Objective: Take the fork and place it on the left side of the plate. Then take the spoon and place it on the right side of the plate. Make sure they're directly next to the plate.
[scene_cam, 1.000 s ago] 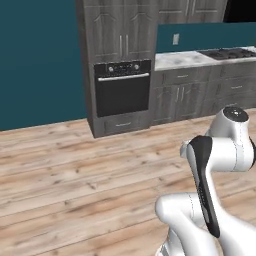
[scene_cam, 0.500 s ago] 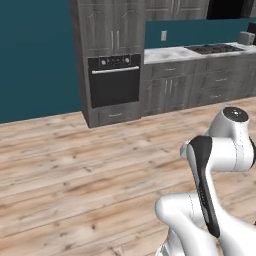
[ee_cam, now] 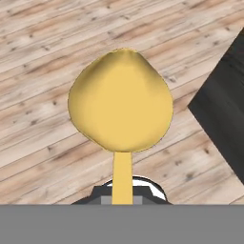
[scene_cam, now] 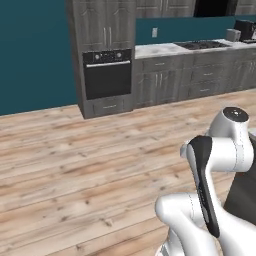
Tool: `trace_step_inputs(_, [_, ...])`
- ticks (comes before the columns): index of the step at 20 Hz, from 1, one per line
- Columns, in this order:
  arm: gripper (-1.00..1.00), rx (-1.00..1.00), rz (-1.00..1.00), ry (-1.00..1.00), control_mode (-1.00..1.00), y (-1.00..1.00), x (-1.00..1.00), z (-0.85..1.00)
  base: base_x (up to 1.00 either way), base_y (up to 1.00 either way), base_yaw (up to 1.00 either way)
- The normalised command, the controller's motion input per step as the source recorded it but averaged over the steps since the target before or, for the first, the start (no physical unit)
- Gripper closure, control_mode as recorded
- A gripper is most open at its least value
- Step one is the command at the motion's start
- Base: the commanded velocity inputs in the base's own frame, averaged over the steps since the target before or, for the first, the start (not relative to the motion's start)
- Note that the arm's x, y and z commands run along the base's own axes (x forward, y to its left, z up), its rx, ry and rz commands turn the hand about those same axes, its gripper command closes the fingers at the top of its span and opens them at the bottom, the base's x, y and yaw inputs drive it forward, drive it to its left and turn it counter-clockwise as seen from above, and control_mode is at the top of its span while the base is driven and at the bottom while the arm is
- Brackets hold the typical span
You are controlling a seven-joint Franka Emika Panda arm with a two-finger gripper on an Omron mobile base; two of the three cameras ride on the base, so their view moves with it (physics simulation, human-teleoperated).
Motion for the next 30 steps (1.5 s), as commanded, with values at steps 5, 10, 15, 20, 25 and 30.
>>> trace_step_inputs(5, [1.0,0.0,0.0,0.0,1.0,0.0,0.0,0.0,-0.97,-0.17,0.0])
trace_step_inputs(10, [1.0,0.0,0.0,0.0,1.0,0.0,0.0,0.0,-1.0,-0.44,0.0])
trace_step_inputs(15, [1.0,0.0,0.0,0.0,1.0,0.0,0.0,0.0,-0.9,-0.5,0.0])
trace_step_inputs(20, [1.0,0.0,0.0,0.0,1.0,0.0,0.0,0.0,-0.7,-0.53,0.0])
trace_step_inputs(25, [1.0,0.0,0.0,0.0,1.0,0.0,0.0,0.0,-0.57,-0.6,0.0])
trace_step_inputs(30, [1.0,0.0,0.0,0.0,1.0,0.0,0.0,0.0,-0.54,-0.56,0.0])
